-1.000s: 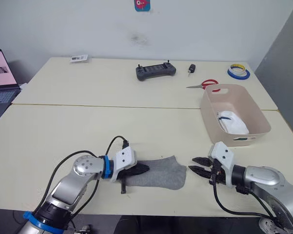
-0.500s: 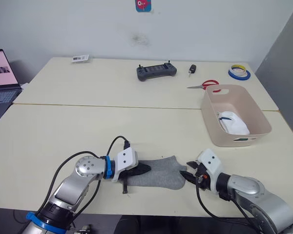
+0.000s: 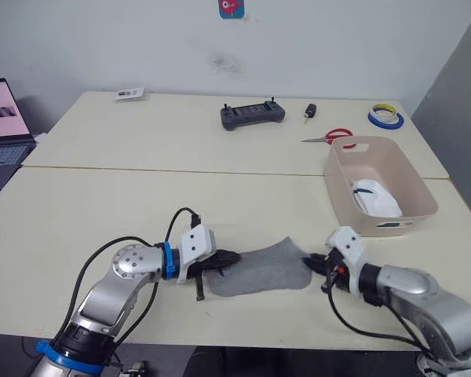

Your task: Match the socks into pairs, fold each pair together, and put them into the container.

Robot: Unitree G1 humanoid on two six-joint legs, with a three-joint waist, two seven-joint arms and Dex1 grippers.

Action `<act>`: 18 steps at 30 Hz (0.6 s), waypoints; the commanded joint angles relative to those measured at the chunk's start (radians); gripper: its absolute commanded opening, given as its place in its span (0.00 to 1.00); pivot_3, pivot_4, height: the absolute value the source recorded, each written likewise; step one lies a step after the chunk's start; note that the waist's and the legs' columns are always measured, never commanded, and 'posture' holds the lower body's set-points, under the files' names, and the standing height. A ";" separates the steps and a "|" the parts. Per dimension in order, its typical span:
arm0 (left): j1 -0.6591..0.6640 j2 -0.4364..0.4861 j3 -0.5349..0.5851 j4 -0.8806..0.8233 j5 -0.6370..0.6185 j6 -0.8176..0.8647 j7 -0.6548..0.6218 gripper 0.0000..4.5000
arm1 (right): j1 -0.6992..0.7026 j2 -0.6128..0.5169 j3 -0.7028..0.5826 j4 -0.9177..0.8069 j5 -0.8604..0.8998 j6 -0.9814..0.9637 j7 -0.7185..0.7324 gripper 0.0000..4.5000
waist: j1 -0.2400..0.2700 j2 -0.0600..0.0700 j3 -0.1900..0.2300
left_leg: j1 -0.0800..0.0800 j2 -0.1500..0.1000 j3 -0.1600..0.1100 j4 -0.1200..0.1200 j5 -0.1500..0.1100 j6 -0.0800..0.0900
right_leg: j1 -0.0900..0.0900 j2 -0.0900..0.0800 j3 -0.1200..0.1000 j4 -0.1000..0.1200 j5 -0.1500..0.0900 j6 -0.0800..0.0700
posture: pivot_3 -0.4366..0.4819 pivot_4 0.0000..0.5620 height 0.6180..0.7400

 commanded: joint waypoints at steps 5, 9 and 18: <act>-0.066 -0.068 -0.102 0.051 0.066 0.010 0.016 0.00 | -0.043 -0.052 -0.028 -0.028 0.044 0.000 0.058 0.01 | 0.000 0.000 0.000 | 0.000 -0.001 0.000 0.000 0.000 0.000 | 0.000 0.001 0.000 0.000 0.000 0.000 | 0.48 0.27 0.97; -0.083 -0.065 -0.130 0.130 0.121 -0.016 0.020 0.00 | -0.071 -0.085 -0.013 -0.083 0.077 0.005 0.100 0.01 | -0.001 0.000 0.000 | 0.000 0.000 0.000 0.000 0.000 0.000 | 0.000 0.002 0.000 0.000 0.000 0.000 | 0.48 0.27 0.97; -0.065 -0.021 -0.097 0.067 0.093 -0.034 -0.013 0.00 | -0.205 -0.122 0.089 -0.127 0.132 0.049 0.167 0.01 | 0.000 0.000 0.000 | 0.000 0.001 -0.001 0.000 0.000 0.000 | 0.000 0.002 0.000 0.000 0.000 0.000 | 0.48 0.27 0.97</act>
